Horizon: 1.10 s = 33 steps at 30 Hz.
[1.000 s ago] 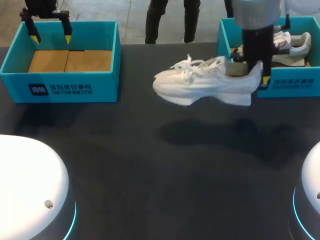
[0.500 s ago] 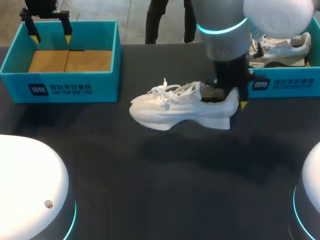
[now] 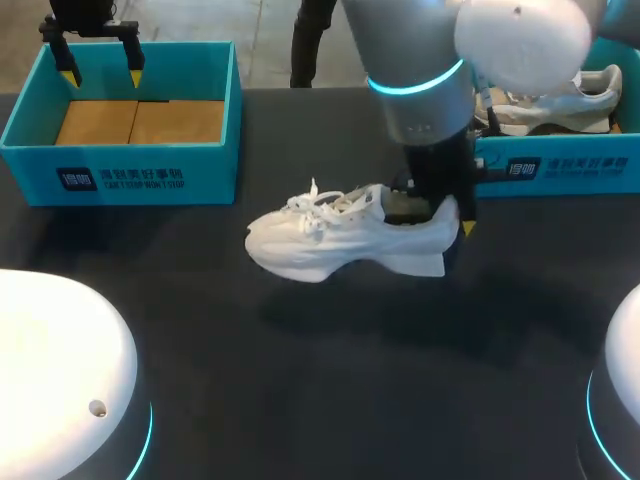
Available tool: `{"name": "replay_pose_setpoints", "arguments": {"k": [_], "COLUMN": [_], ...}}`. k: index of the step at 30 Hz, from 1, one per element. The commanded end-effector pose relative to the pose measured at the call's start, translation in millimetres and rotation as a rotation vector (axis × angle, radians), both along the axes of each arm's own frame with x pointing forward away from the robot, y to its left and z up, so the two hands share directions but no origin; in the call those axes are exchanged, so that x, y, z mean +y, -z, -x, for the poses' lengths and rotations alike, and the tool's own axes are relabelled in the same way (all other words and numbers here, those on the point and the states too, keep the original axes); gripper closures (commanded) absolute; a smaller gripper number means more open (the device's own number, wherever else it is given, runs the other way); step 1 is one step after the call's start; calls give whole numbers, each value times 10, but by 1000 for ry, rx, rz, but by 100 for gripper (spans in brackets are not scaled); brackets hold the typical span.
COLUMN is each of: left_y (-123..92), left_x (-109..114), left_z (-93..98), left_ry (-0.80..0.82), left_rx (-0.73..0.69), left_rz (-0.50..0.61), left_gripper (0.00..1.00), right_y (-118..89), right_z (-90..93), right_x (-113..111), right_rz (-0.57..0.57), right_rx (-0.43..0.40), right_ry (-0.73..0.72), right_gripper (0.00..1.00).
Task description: Take the shoe out of the shoebox, open the shoe tongue, remove and reinsert the insole, then place the shoe into the shoebox
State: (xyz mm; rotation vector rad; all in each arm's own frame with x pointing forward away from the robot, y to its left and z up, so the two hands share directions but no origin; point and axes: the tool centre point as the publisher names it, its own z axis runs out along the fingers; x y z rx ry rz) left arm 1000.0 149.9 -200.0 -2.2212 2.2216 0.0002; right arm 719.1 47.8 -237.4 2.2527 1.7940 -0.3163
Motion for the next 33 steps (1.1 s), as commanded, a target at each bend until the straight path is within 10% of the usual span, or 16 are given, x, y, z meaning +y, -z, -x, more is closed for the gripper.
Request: {"name": "replay_pose_setpoints", "arguments": {"k": [1, 33], "left_y": [0, 0], "left_x": [0, 0], "left_z": [0, 0], "left_ry": [0, 0], "left_rx": [0, 0], "left_rz": [0, 0], "left_gripper": [0, 0], "right_y": [216, 1362], "right_z": [24, -212], "right_x": [98, 31], "right_rz": [12, 1], "right_rx": [-3, 5], "right_ry": [-20, -50], "right_gripper": [100, 100]}}
